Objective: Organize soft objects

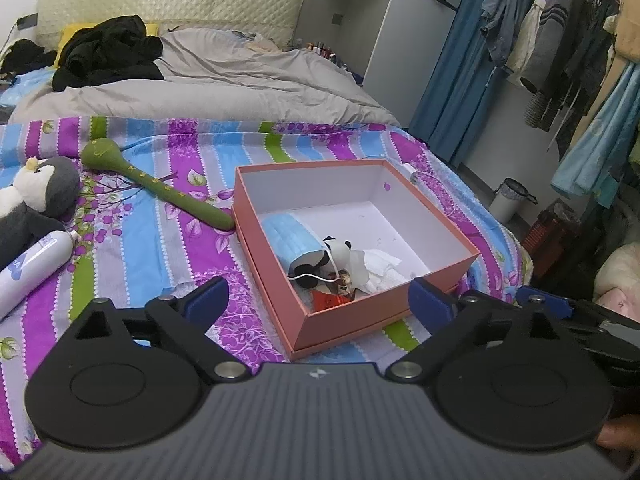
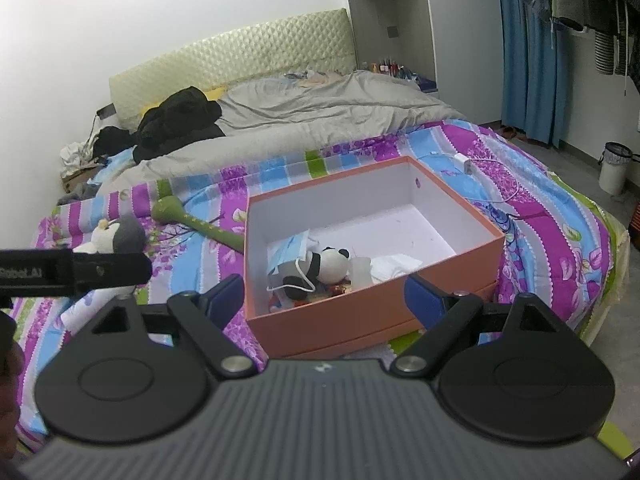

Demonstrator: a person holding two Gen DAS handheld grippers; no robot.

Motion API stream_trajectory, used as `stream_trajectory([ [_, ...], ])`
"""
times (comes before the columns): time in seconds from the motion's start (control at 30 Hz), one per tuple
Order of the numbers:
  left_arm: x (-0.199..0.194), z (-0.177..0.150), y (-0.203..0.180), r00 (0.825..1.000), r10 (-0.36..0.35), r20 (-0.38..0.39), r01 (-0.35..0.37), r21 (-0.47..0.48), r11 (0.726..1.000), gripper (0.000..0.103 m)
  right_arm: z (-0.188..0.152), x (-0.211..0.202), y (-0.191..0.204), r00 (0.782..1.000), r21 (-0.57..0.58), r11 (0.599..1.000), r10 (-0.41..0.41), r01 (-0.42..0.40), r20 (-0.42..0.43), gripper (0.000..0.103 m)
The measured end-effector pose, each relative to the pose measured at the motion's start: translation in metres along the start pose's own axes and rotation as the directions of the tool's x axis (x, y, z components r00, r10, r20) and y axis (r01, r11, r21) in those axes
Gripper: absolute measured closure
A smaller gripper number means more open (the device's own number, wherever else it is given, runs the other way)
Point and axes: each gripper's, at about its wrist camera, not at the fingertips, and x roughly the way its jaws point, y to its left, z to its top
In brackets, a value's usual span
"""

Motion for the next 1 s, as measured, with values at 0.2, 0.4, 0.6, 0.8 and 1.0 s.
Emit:
stream_trajectory([
  [0.2, 0.0003, -0.0005, -0.001, 1.0, 0.025, 0.007, -0.025, -0.002, 1.0, 0.001, -0.0008, -0.0005, -0.0003, 1.0, 0.002, 1.0, -0.007, 0.007, 0.003, 0.014],
  [0.4, 0.0026, 0.0006, 0.0009, 0.999, 0.044, -0.006, -0.044, -0.022, 0.999, 0.001, -0.0006, -0.0005, -0.0037, 1.0, 0.01, 1.0, -0.013, 0.013, 0.002, 0.014],
  [0.6, 0.0061, -0.0001, -0.002, 0.998, 0.061, -0.02, -0.061, -0.017, 0.998, 0.001, -0.0007, -0.0003, -0.004, 1.0, 0.008, 1.0, -0.014, 0.014, 0.002, 0.014],
  [0.8, 0.0058, -0.0022, -0.0024, 0.997, 0.073, -0.013, -0.074, -0.013, 0.997, 0.001, -0.003, 0.0006, -0.0052, 1.0, 0.007, 1.0, -0.002, 0.002, -0.006, 0.014],
  [1.0, 0.0033, -0.0036, -0.0006, 0.997, 0.076, -0.012, -0.076, -0.016, 0.997, 0.001, -0.0033, 0.0014, -0.0006, 1.0, -0.004, 1.0, -0.003, 0.003, -0.009, 0.014],
])
